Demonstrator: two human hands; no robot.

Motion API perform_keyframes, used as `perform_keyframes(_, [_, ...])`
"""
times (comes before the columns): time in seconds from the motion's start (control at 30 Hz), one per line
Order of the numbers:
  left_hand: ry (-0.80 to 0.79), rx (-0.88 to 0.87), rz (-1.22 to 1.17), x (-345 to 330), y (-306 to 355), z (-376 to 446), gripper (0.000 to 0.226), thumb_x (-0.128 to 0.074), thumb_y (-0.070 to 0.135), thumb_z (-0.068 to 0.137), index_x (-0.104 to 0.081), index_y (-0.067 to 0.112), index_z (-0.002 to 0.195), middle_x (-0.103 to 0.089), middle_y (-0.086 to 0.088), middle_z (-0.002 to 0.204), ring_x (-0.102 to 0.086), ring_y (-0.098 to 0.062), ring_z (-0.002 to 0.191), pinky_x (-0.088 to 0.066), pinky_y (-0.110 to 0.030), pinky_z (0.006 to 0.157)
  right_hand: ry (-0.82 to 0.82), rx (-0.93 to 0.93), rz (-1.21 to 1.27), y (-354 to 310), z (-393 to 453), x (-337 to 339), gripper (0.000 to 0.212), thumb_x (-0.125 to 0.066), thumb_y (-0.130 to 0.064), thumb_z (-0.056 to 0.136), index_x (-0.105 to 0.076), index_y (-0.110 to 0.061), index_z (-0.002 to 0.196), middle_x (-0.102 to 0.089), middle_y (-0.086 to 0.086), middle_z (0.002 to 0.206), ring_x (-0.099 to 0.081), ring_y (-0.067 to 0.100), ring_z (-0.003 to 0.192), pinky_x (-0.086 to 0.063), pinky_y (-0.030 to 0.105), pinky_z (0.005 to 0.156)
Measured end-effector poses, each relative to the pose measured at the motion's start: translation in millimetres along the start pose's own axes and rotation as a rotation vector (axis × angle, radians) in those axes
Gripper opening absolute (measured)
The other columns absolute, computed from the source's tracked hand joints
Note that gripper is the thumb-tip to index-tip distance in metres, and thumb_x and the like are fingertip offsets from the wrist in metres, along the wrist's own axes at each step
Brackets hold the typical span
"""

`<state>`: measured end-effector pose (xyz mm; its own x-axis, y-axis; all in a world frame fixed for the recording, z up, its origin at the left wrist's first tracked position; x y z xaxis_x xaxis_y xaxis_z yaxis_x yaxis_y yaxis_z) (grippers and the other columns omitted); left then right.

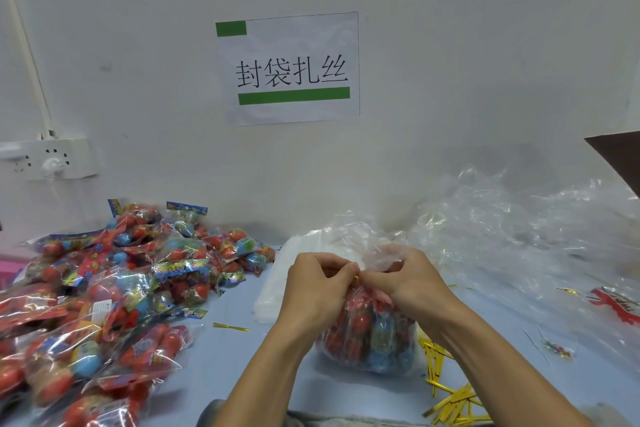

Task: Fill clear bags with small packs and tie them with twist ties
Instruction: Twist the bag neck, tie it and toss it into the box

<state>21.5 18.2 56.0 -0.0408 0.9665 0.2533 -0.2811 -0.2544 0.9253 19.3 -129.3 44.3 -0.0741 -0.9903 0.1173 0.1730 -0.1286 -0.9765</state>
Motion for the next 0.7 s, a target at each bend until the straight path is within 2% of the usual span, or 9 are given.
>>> perform_keyframes(0.13, [0.03,-0.074,0.073,-3.2,4.1,-0.5,0.021,-0.067,0.013,0.091,-0.073,0.022,0.073,-0.072,0.008,0.076,-0.067,-0.007,0.075,-0.049,-0.015,0.065,0.002,0.013,-0.023,1.1,1.7,-2.7,0.031,-0.07,0.002,0.08,-0.062,-0.018,0.103,-0.063,-0.006,0.052,-0.056,0.008,0.045,-0.044,0.021,0.045])
perform_keyframes(0.23, [0.058,-0.09,0.114,-2.4,5.3,0.0,0.014,-0.07,0.02,0.09,-0.071,0.023,0.077,-0.063,0.009,0.099,-0.063,-0.009,0.087,-0.054,-0.024,0.074,0.022,0.014,-0.044,3.9,3.9,-1.8,0.039,-0.068,0.002,0.079,-0.06,-0.016,0.112,-0.06,-0.01,0.047,-0.053,0.005,0.04,-0.04,0.018,0.042])
perform_keyframes(0.27, [0.053,-0.091,0.121,-2.5,5.3,0.1,0.014,-0.07,0.021,0.09,-0.071,0.023,0.077,-0.061,0.009,0.101,-0.062,-0.006,0.085,-0.052,-0.022,0.072,0.02,0.013,-0.05,4.4,4.0,-1.8,0.042,-0.069,0.002,0.078,-0.059,-0.013,0.117,-0.06,-0.01,0.047,-0.054,0.005,0.041,-0.041,0.018,0.042])
perform_keyframes(0.33, [0.029,-0.095,0.117,-3.8,5.4,-0.1,0.017,-0.068,0.02,0.091,-0.07,0.024,0.075,-0.064,0.01,0.097,-0.061,0.002,0.076,-0.046,-0.012,0.063,0.012,0.011,-0.047,5.7,4.0,-1.1,0.042,-0.07,0.002,0.078,-0.059,-0.009,0.117,-0.062,-0.009,0.049,-0.055,0.007,0.042,-0.042,0.019,0.043])
perform_keyframes(0.4, [0.001,-0.082,0.088,-5.0,4.9,0.1,0.019,-0.067,0.017,0.092,-0.072,0.022,0.074,-0.069,0.009,0.084,-0.059,0.006,0.067,-0.043,-0.009,0.058,0.005,0.021,-0.033,3.6,2.6,0.1,0.036,-0.071,0.002,0.079,-0.062,-0.011,0.112,-0.065,-0.005,0.054,-0.059,0.01,0.046,-0.045,0.022,0.045])
perform_keyframes(0.53, [-0.029,-0.025,0.026,-0.9,-0.2,2.3,0.013,-0.07,0.019,0.091,-0.076,0.021,0.079,-0.071,0.014,0.071,-0.061,0.005,0.065,-0.043,-0.008,0.057,-0.003,0.057,0.013,-0.1,0.7,4.5,0.02,-0.078,0.002,0.079,-0.074,-0.014,0.091,-0.077,0.009,0.078,-0.074,0.02,0.068,-0.059,0.029,0.062])
perform_keyframes(0.6, [-0.05,0.001,0.013,0.6,-2.9,2.5,0.014,-0.071,0.019,0.09,-0.077,0.022,0.078,-0.072,0.013,0.07,-0.064,0.005,0.067,-0.045,-0.009,0.059,0.007,0.064,0.009,0.1,1.0,6.1,0.014,-0.079,0.002,0.079,-0.076,-0.011,0.084,-0.077,0.013,0.079,-0.075,0.027,0.074,-0.061,0.036,0.068])
perform_keyframes(0.7, [-0.07,0.042,-0.015,1.5,-6.9,2.4,0.019,-0.072,0.015,0.089,-0.077,0.023,0.073,-0.074,0.008,0.072,-0.068,-0.005,0.072,-0.053,-0.019,0.067,0.054,0.059,0.003,2.6,2.0,7.9,0.008,-0.079,-0.002,0.08,-0.073,-0.006,0.083,-0.075,0.019,0.08,-0.074,0.032,0.074,-0.06,0.041,0.07])
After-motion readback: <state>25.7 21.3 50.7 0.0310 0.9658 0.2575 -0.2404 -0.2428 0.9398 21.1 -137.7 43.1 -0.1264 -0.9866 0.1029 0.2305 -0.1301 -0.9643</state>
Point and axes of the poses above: each hand's wrist, its own z-axis towards the middle knuckle, its own x-axis out of the back of the hand, y = z × x, the point moved 6 cm from there along z, towards the middle knuckle
